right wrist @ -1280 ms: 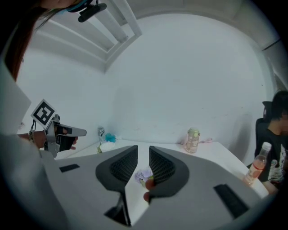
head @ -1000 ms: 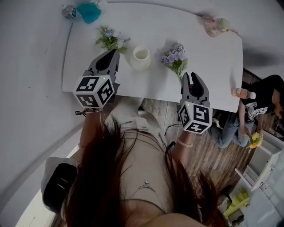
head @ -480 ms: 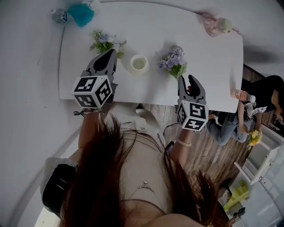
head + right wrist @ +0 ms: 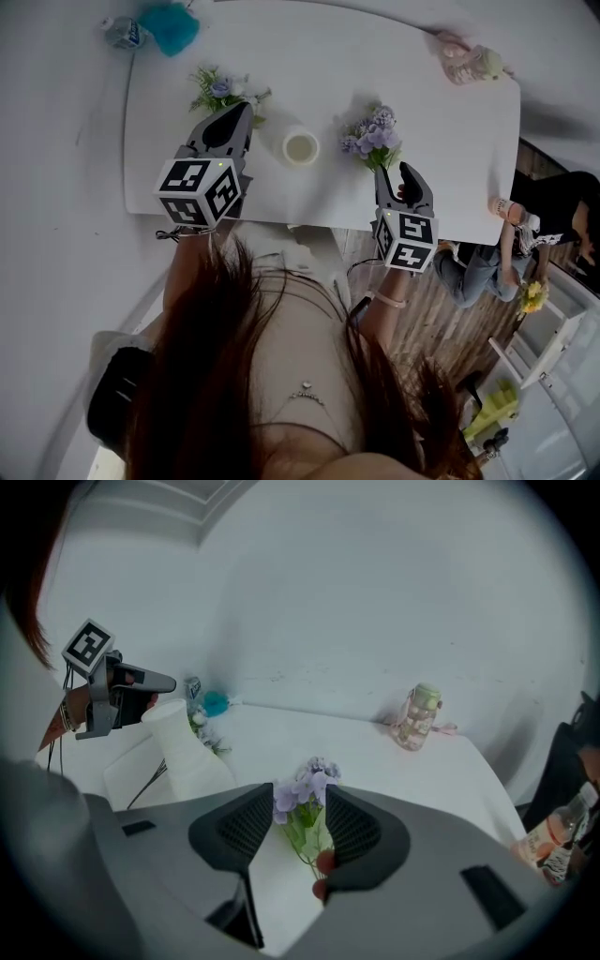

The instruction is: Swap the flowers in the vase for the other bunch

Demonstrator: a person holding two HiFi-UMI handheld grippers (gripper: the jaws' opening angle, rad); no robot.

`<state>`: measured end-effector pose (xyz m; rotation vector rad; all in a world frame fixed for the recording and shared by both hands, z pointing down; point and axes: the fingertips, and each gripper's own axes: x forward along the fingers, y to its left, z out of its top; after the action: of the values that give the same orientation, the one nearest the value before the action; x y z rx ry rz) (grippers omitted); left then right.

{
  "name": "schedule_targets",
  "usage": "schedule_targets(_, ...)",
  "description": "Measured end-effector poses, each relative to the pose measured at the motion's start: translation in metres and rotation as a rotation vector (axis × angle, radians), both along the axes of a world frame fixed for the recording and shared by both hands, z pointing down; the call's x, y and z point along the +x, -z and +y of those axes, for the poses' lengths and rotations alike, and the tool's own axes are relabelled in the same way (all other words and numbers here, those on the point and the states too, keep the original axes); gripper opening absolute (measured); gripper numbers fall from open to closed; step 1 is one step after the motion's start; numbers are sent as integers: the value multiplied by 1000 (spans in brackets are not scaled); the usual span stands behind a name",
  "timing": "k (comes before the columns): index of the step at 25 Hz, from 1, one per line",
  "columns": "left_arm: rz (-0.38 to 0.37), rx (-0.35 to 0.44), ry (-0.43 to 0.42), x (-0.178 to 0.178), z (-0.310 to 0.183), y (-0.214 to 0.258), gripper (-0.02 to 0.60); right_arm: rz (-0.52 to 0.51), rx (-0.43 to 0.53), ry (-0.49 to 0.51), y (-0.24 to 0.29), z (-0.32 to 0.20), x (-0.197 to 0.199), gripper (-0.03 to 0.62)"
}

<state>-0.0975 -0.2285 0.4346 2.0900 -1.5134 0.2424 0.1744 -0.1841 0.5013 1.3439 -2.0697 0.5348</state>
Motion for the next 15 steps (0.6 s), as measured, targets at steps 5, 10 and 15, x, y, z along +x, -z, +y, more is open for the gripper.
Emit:
schedule_targets(5, -11, -14, 3, -5, -1, -3, 5, 15, -54, 10, -12, 1, 2, 210)
schedule_targets(10, -21, -22, 36, -7, 2, -5, 5, 13, -85, 41, -23, -1, 2, 224)
schedule_targets(15, -30, -36, 90, -6, 11, -7, 5, 6, -121, 81, -32, -7, 6, 236)
